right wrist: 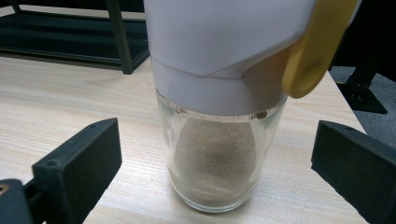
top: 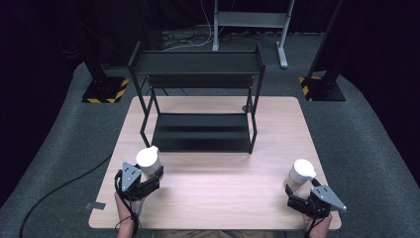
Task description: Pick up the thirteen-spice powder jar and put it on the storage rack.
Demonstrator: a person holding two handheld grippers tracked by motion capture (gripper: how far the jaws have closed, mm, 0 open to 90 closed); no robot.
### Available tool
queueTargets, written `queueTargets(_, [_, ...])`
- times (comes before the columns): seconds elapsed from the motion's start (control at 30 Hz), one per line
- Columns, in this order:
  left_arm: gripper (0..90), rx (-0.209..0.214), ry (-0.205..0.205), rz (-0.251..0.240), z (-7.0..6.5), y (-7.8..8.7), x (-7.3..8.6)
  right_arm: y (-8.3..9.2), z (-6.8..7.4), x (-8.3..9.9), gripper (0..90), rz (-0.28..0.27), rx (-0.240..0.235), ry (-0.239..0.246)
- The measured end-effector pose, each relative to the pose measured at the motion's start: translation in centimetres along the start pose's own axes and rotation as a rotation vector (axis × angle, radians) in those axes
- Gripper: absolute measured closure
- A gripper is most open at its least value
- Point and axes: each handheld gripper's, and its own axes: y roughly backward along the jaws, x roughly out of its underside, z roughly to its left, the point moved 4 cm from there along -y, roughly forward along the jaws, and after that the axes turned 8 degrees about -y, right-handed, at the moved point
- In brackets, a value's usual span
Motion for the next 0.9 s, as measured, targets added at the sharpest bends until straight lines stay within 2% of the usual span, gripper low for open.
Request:
queueTargets(0.27, [30.1,0.013,-0.011,-0.005,0.2,-0.7,-0.5,-0.1,0.0,-0.1,0.8,0.008,-0.005,0.011])
queueTargets(0.9, [30.1,0.030,-0.021,-0.015,0.9,-2.4,-1.3,-0.1,0.0,-0.2,0.8,0.013,0.000,0.001])
